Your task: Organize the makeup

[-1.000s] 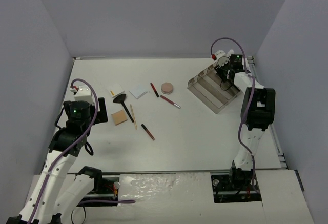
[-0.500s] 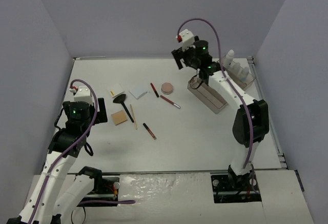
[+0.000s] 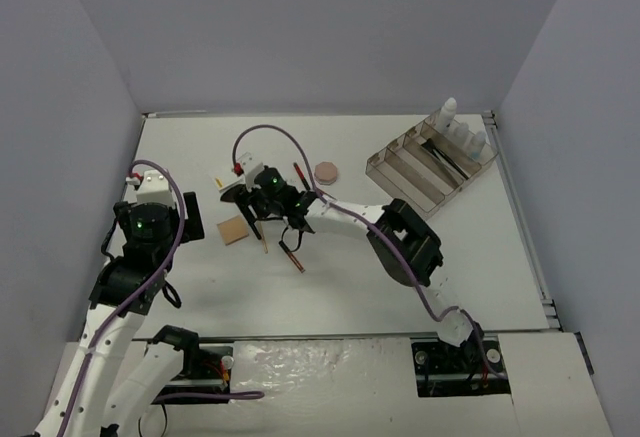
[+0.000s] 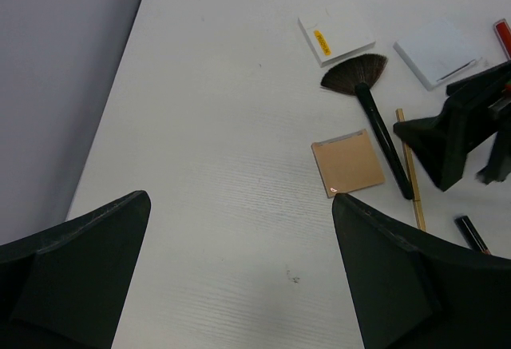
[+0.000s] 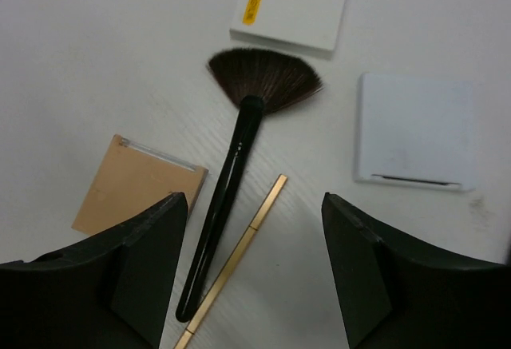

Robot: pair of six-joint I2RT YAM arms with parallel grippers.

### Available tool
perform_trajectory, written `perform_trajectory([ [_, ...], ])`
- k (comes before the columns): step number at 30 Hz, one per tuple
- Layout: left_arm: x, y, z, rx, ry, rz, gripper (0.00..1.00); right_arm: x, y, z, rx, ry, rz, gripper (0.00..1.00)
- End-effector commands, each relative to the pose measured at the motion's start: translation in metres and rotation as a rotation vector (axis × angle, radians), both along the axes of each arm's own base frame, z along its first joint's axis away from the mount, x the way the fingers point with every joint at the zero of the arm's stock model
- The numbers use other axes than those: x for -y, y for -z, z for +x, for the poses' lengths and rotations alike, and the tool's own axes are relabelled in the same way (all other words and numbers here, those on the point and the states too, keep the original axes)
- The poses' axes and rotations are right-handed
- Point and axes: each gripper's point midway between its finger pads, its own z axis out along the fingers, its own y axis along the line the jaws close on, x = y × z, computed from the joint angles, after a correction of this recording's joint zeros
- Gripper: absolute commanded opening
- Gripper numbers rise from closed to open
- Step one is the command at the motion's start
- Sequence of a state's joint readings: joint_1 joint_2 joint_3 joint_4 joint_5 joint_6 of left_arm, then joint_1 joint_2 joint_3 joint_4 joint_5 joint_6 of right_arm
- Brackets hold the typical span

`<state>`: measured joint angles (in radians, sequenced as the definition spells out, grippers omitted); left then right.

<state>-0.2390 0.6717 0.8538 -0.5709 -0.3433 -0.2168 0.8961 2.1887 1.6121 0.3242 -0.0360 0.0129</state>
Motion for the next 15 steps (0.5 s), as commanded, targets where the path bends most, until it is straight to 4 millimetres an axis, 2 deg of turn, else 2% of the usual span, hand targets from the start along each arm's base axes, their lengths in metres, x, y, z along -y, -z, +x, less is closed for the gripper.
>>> perform_trajectory([
  [1, -0.009, -0.022, 0.004, 0.093, -0.059, -0.013, 0.97, -0.032, -0.030, 0.017, 0.090, 0.083, 0.168, 0.61],
  [8, -0.007, -0.022, 0.005, 0.089, -0.051, -0.014, 0.97, -0.049, 0.000, 0.023, 0.087, 0.094, 0.162, 0.50],
  [15, -0.005, -0.021, 0.006, 0.089, -0.039, -0.020, 0.97, -0.052, 0.019, 0.022, 0.094, 0.091, 0.125, 0.40],
])
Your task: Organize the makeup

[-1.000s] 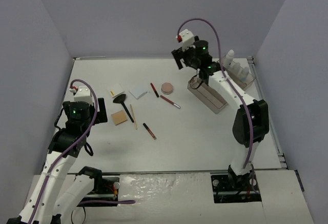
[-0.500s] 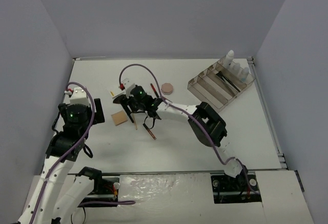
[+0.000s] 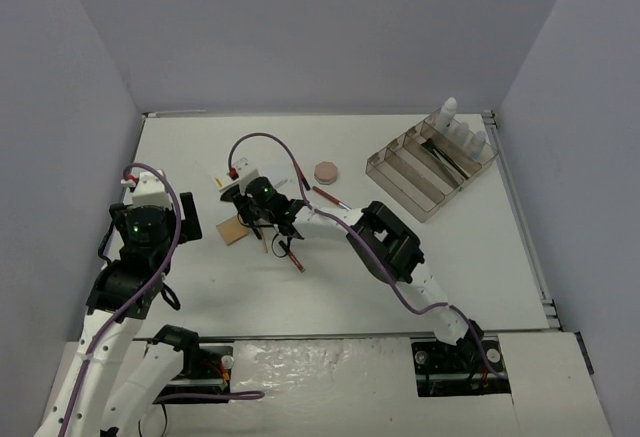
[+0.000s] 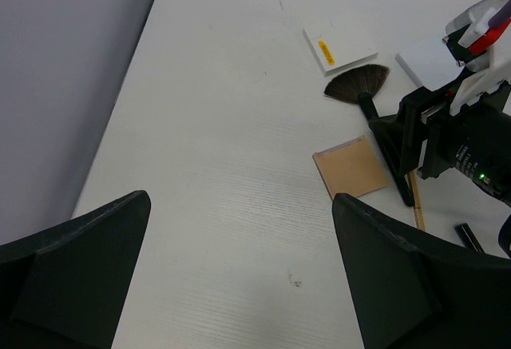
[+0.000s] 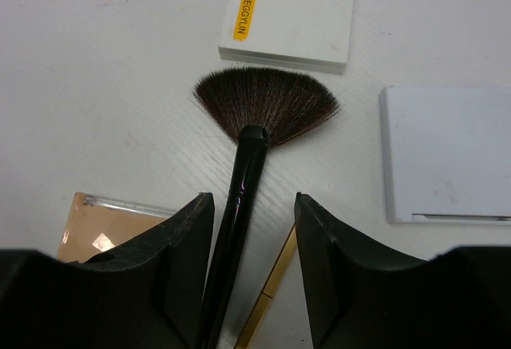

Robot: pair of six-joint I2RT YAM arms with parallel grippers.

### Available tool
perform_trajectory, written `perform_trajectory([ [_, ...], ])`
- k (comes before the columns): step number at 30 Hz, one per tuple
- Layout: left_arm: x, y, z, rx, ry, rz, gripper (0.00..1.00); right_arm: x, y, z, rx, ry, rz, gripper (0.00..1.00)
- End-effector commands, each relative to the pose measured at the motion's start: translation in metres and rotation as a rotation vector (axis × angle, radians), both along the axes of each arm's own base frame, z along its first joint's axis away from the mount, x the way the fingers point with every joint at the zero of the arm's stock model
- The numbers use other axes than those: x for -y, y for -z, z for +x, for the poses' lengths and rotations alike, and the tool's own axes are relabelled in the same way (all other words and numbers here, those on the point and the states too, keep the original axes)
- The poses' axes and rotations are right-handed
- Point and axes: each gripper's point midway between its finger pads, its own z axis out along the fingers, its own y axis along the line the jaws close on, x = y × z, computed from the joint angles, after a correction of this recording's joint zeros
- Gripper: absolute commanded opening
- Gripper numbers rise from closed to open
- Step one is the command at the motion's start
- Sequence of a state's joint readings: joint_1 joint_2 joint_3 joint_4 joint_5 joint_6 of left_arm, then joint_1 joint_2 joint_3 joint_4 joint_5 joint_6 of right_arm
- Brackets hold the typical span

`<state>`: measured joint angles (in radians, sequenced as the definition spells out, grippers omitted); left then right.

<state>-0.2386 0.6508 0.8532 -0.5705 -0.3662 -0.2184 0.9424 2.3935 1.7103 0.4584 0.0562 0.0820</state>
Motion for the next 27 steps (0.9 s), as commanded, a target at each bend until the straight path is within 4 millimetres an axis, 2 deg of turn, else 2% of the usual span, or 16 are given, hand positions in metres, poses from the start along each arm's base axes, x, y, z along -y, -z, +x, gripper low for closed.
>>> perform_trajectory([
  [1, 0.000, -0.016, 0.010, 0.064, -0.015, -0.024, 0.97, -0.016, -0.033, 0.014, 0.098, 0.023, 0.072, 0.38],
  [9, 0.001, -0.016, 0.009, 0.065, -0.011, -0.023, 0.97, -0.020, -0.018, 0.008, 0.077, -0.010, 0.039, 0.35],
  [12, 0.001, -0.016, 0.010, 0.062, -0.011, -0.023, 0.97, -0.018, -0.016, 0.007, 0.086, -0.004, 0.016, 0.26],
  [15, 0.000, -0.016, 0.009, 0.062, -0.013, -0.022, 0.97, -0.015, -0.023, 0.010, 0.111, 0.006, 0.005, 0.12],
  [17, 0.000, -0.016, 0.009, 0.064, -0.015, -0.021, 0.97, -0.015, -0.038, 0.011, 0.143, -0.008, 0.004, 0.05],
  [22, -0.001, -0.016, 0.009, 0.065, -0.018, -0.020, 0.97, -0.012, -0.110, 0.011, 0.239, -0.034, 0.042, 0.00],
  [24, -0.001, -0.017, 0.009, 0.066, -0.017, -0.019, 0.97, -0.004, -0.146, 0.010, 0.286, -0.043, 0.047, 0.00],
  [27, 0.000, -0.017, 0.008, 0.067, -0.015, -0.021, 0.97, 0.020, -0.193, 0.012, 0.328, -0.045, 0.051, 0.00],
])
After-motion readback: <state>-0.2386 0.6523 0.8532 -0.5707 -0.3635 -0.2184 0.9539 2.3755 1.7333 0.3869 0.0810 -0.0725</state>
